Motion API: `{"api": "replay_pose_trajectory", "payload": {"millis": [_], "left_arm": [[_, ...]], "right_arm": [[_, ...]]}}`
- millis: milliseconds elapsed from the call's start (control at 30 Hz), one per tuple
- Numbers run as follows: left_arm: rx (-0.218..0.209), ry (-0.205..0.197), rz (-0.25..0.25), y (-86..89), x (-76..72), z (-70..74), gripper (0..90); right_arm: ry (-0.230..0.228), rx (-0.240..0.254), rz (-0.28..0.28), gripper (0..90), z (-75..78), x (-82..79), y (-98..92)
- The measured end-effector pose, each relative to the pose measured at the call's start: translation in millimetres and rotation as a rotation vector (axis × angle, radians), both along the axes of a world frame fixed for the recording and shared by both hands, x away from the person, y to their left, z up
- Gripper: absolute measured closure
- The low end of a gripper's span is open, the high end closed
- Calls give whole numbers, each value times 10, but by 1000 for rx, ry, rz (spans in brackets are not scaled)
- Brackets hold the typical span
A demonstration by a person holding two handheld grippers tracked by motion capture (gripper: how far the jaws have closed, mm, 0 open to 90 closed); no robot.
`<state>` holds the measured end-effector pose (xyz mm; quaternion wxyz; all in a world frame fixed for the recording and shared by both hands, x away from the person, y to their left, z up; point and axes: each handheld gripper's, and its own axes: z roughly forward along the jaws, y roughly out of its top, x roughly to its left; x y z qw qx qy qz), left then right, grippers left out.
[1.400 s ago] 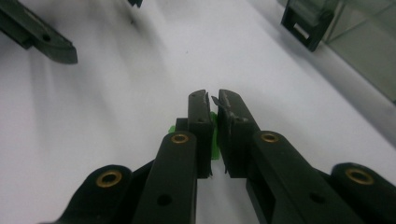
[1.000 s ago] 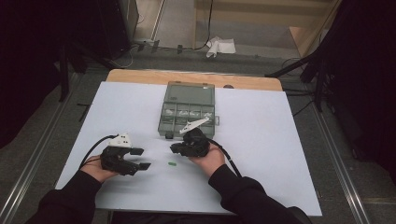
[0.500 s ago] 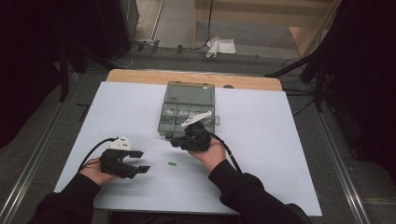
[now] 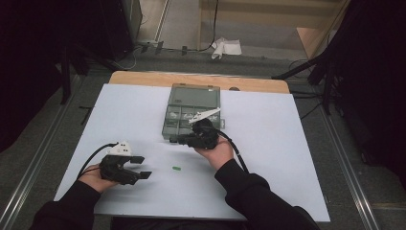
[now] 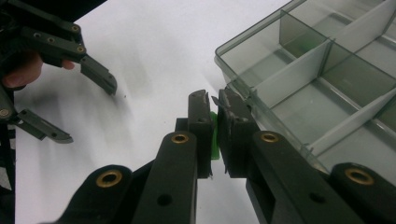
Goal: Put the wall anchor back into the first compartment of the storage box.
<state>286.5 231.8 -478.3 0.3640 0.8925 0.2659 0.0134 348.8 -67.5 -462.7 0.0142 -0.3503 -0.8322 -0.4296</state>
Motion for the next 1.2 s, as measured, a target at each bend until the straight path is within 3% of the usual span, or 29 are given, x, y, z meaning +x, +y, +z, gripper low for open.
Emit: {"api": "replay_pose_trajectory", "payload": {"millis": [100, 167, 233, 667, 1200], "left_arm": [[-7, 2, 4, 6, -11, -4, 330], [15, 5, 3, 15, -15, 8, 330], [-8, 1, 7, 17, -20, -11, 330], [-1, 6, 18, 46, -45, -19, 329], [-22, 12, 11, 37, -39, -32, 330]], "right_arm": [[4, -2, -5, 853, 10, 23, -1], [4, 3, -7, 853, 9, 40, 1], [11, 0, -10, 853, 9, 62, 6], [12, 7, -34, 853, 23, 234, 31], [9, 2, -75, 853, 34, 473, 79]]}}
